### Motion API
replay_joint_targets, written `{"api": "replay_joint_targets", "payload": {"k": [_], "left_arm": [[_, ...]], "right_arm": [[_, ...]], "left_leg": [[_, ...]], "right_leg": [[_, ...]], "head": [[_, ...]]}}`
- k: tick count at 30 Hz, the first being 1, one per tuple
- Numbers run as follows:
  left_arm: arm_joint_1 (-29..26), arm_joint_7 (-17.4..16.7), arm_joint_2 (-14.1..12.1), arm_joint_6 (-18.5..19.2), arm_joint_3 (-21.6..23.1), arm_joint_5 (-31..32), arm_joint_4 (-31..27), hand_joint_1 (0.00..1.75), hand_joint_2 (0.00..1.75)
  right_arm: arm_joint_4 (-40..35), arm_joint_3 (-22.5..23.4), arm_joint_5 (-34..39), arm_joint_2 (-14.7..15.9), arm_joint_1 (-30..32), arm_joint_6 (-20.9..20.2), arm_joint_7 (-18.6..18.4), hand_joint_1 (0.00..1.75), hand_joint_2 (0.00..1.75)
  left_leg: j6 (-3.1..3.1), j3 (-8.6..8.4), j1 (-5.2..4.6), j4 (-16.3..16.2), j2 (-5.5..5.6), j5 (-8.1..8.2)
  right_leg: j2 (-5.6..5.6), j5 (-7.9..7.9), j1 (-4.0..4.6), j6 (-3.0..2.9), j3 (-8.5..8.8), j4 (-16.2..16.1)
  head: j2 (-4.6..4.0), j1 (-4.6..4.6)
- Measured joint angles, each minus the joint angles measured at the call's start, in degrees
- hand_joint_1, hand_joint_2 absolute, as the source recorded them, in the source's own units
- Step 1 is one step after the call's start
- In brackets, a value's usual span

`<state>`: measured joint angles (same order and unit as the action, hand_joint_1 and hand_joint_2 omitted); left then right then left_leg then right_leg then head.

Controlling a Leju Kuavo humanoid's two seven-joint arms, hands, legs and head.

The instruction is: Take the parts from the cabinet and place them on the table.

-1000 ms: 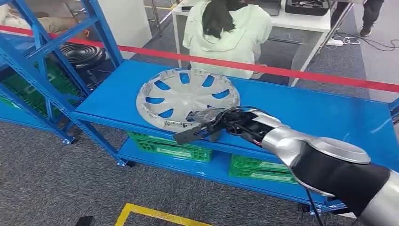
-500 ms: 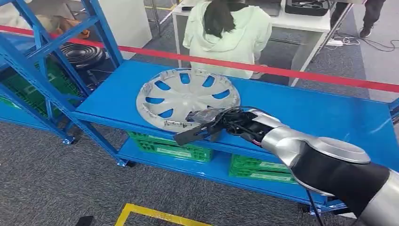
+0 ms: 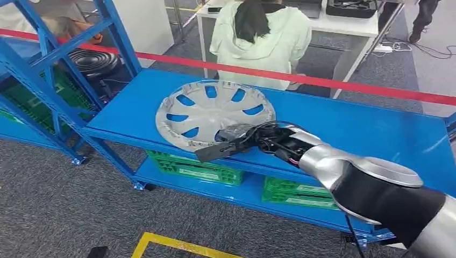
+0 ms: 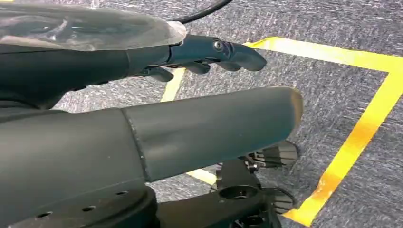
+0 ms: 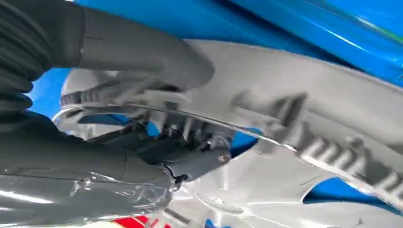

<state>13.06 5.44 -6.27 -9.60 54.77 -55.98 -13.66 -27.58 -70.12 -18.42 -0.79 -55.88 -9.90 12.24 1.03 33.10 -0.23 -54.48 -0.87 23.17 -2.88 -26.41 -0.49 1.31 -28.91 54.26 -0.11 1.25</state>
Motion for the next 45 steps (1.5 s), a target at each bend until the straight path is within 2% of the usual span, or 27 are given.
{"api": "replay_joint_targets", "payload": {"k": [16,26,30,34,38,41,45], "left_arm": [[-0.01,0.00,0.02,-0.02,0.00,-0.13,0.00,0.00,0.00],[-0.03,0.00,0.02,-0.39,0.00,-0.44,0.00,0.00,0.00],[-0.09,0.00,0.04,-0.63,0.00,-0.65,0.00,0.00,0.00],[-0.12,0.00,0.09,-0.72,0.00,-0.68,0.00,0.00,0.00],[-0.13,0.00,0.11,-1.14,0.00,-0.88,0.00,0.00,0.00],[-0.15,0.04,0.11,-1.46,0.00,-1.20,0.00,0.00,0.00],[-0.38,0.39,0.11,-1.95,0.00,-1.92,0.00,0.00,0.00]], "right_arm": [[0.02,3.45,1.44,-0.37,0.95,0.04,1.27,1.75,1.75],[0.11,7.52,8.44,-0.42,1.11,0.04,3.10,1.75,1.75],[0.24,11.55,19.25,-0.42,1.36,-0.35,7.56,1.75,1.75],[0.24,15.37,22.08,-0.39,1.37,-0.81,8.98,1.75,1.75],[-0.74,19.12,30.72,-0.42,1.53,-3.32,13.98,1.75,1.75],[-3.83,21.95,37.86,-0.48,1.57,-4.64,16.59,1.75,1.75],[-9.67,24.13,43.63,-1.29,2.78,-6.21,18.43,1.75,1.75]], "left_leg": [[0.00,0.01,0.00,0.00,-0.01,0.00],[0.00,0.01,0.00,0.00,-0.01,0.00],[0.00,0.01,0.00,0.00,-0.04,0.01],[0.00,0.00,0.00,0.00,-0.03,0.00],[0.00,0.00,0.00,0.00,-0.06,0.00],[0.00,0.00,0.00,0.01,-0.07,0.00],[0.00,0.01,0.01,0.02,-0.07,0.00]], "right_leg": [[0.00,0.00,0.00,0.00,-0.02,0.00],[0.01,0.00,0.00,0.00,-0.03,0.00],[0.04,0.00,0.00,0.00,-0.03,0.00],[0.02,0.00,0.00,0.00,-0.02,0.00],[0.08,0.02,0.01,-0.01,-0.01,0.01],[0.10,0.02,0.01,-0.01,0.00,0.01],[0.10,0.01,0.02,-0.01,-0.03,0.01]], "head": [[0.00,0.02],[0.00,0.00],[0.00,0.00],[0.00,-0.02],[0.00,0.00],[0.00,0.00],[0.00,-0.04]]}}
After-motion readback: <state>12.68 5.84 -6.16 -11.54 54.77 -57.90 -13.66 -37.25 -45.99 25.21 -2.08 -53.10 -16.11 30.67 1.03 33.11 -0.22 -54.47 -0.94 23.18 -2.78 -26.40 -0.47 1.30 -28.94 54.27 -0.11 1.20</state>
